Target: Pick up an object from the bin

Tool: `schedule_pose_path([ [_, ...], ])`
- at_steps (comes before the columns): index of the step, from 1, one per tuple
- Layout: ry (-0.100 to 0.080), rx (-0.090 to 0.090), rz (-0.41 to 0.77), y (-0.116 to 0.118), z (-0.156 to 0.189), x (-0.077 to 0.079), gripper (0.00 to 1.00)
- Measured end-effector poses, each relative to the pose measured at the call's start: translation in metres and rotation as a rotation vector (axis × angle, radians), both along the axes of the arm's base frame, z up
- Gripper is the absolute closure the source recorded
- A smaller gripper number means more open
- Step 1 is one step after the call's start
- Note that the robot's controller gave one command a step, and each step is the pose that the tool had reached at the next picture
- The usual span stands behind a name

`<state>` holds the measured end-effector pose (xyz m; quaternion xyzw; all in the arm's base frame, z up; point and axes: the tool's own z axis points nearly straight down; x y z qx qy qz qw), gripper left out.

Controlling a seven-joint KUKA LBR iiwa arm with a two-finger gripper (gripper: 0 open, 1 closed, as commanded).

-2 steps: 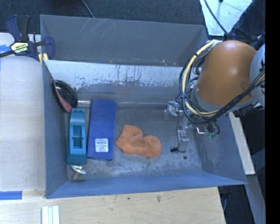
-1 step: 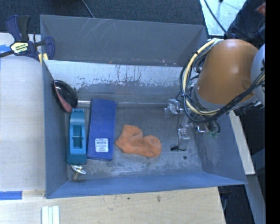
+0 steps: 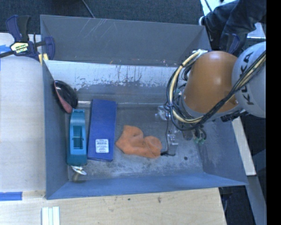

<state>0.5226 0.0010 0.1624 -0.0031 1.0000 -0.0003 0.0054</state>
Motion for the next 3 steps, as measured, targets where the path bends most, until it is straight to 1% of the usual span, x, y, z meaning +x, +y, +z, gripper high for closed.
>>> schedule_pose_path([
  [1,0.008,0.001,-0.080,0.039,-0.047,0.011,0.00],
  [2,0.008,0.001,-0.085,0.064,-0.083,0.011,1.00],
  [3,0.008,0.001,-0.084,0.064,-0.083,0.011,1.00],
])
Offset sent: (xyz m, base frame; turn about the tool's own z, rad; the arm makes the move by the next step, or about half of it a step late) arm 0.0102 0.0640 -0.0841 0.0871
